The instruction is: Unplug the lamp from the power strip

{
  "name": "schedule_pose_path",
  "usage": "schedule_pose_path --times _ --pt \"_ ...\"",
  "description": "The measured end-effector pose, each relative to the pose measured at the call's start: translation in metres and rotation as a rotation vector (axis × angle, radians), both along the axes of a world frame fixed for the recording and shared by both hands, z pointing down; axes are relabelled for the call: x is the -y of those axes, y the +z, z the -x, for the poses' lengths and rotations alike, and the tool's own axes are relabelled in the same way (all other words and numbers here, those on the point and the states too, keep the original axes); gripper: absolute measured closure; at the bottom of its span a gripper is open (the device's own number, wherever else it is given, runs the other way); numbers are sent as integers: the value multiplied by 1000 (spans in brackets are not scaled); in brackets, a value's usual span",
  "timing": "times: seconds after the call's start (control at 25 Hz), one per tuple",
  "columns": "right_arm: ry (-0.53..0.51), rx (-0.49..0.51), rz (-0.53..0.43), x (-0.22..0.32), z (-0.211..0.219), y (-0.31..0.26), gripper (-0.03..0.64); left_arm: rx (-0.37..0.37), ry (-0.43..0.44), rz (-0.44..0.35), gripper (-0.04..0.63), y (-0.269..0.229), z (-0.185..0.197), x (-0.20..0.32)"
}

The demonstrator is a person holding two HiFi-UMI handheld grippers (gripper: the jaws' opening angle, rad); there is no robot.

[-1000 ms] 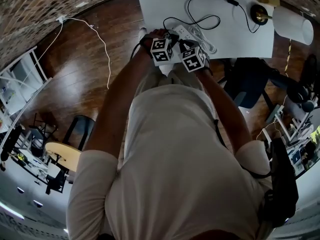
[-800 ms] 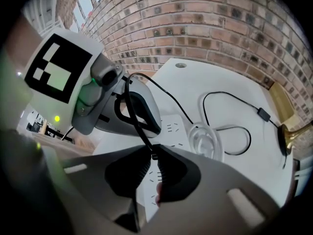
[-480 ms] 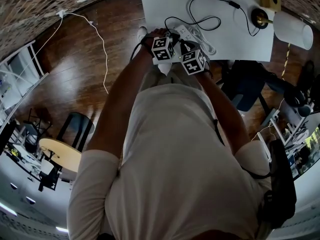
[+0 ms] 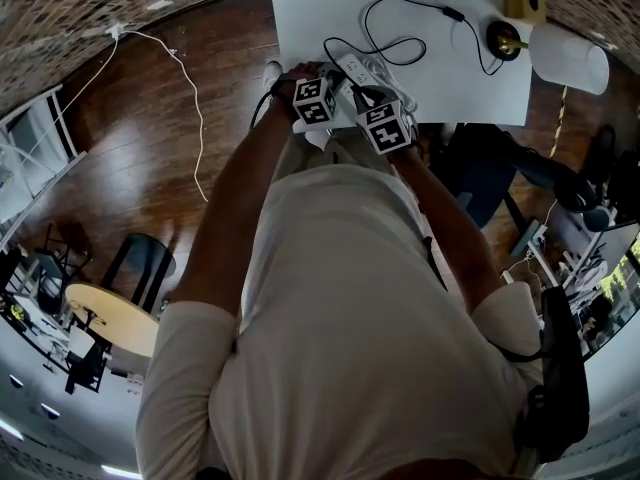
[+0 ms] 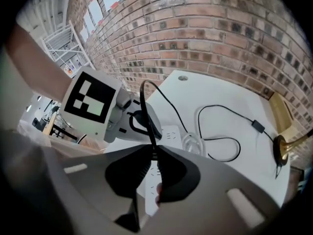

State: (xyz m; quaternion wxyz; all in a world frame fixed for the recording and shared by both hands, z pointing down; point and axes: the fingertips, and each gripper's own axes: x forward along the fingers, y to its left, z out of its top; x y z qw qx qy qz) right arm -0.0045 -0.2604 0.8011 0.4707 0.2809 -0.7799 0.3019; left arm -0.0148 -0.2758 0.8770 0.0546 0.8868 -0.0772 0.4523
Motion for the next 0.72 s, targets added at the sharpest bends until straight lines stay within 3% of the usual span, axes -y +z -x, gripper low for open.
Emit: schedule_pose_path --times 0.16,0.32,0.44,0.52,0.6,0.64,0.72 --pt "59 83 74 0 -10 -6 574 3 -99 64 600 -4 -1 3" --pt "174 181 132 11 -34 -15 569 -143 -240 57 600 -42 4 9" --pt "186 178 112 22 -55 -19 566 -200 -354 61 595 -64 21 7" --pt "46 35 34 23 -72 -16 566 -222 -431 72 594 -75 34 1" --pt "-201 -165 -73 21 -85 -9 566 -249 -509 99 569 -82 45 -5" --pt "-281 -226 -94 20 -89 -5 565 -265 -550 117 558 -85 49 -8" --pt "-338 -265 -75 18 -96 2 565 -296 -622 145 551 -93 53 -12"
